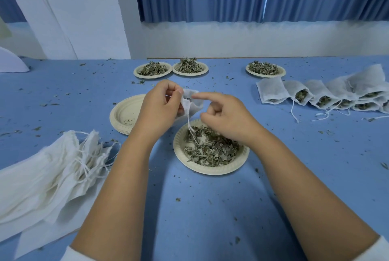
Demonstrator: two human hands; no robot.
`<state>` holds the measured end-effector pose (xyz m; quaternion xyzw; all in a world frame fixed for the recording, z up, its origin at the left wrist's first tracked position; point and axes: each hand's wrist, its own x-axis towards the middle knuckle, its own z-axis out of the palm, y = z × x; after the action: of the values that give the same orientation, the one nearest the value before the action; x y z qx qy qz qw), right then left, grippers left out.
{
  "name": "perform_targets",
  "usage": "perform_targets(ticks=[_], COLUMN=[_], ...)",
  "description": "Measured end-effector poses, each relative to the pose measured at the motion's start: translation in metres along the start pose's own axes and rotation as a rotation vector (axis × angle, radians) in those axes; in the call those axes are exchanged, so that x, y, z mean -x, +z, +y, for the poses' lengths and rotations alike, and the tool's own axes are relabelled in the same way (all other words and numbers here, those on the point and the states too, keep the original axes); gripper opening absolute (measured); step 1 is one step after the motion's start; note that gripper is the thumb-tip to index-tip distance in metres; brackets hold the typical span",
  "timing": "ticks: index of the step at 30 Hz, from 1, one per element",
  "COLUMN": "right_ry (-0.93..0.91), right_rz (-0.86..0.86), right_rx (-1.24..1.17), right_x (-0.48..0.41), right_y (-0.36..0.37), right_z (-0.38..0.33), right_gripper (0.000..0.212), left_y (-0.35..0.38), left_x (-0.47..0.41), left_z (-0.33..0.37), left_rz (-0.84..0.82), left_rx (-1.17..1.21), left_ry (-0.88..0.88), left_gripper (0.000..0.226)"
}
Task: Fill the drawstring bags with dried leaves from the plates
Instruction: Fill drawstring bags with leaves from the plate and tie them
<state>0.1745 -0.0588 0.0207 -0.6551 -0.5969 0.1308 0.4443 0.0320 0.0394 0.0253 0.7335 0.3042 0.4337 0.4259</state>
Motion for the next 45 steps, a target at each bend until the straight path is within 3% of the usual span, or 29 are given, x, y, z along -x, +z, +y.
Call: perform_targets(ticks=[2, 5, 8, 11, 18, 23, 28, 33, 37, 45], right_ry=[0.052, 0.168, 0.284, 0.316, 0.224, 0.238, 0.199, 0.156, 0.159, 0.095], right_rz=[0.019, -0.159, -0.394, -0.479, -0.395, -0.369, -0.321, -0.104, 0.070, 0.222], right_rx=[-0.008, 0.197, 0.344, 0.407, 0.496, 0.539, 0.480, 0.277, -0.021, -0.385], right_x=[-0.002, -0.001, 0.003, 0.005, 0.003, 0.003, 0.000, -0.004, -0.004, -0.002], right_y=[-0.009, -0.021, -0.023, -0.018, -0.006, -0.008, -0.004, -0.012, -0.016, -0.024], right_z=[0.001, 0.004, 0.006, 0.006, 0.011, 0.015, 0.018, 0.013, 0.006, -0.005], right_gripper=[0.036, 0.028, 0.043, 0.050, 0.028, 0.038, 0.023, 0.015, 0.014, 0.016], left_y=[-0.005, -0.009, -0.009, -0.008, -0.014, -0.013, -0.014, -0.015, -0.014, -0.013], left_x=[-0.002, -0.003, -0.003, -0.002, -0.002, -0.002, -0.002, -0.003, -0.003, -0.005], left_z=[-0.002, -0.004, -0.006, -0.008, -0.007, -0.007, -0.007, -0.007, -0.009, -0.013], left_rz=[0.052, 0.065, -0.022, -0.128, -0.151, -0.131, -0.069, -0.015, -0.041, -0.073], left_rx=[-0.015, -0.041, -0.060, -0.058, -0.059, -0.064, -0.040, -0.047, -0.052, -0.074], left_ry=[-0.014, -0.020, -0.041, -0.065, -0.064, -0.067, -0.051, -0.028, -0.027, -0.028], left_gripper=[0.017, 0.017, 0.016, 0.013, 0.012, 0.013, 0.014, 0.015, 0.017, 0.014])
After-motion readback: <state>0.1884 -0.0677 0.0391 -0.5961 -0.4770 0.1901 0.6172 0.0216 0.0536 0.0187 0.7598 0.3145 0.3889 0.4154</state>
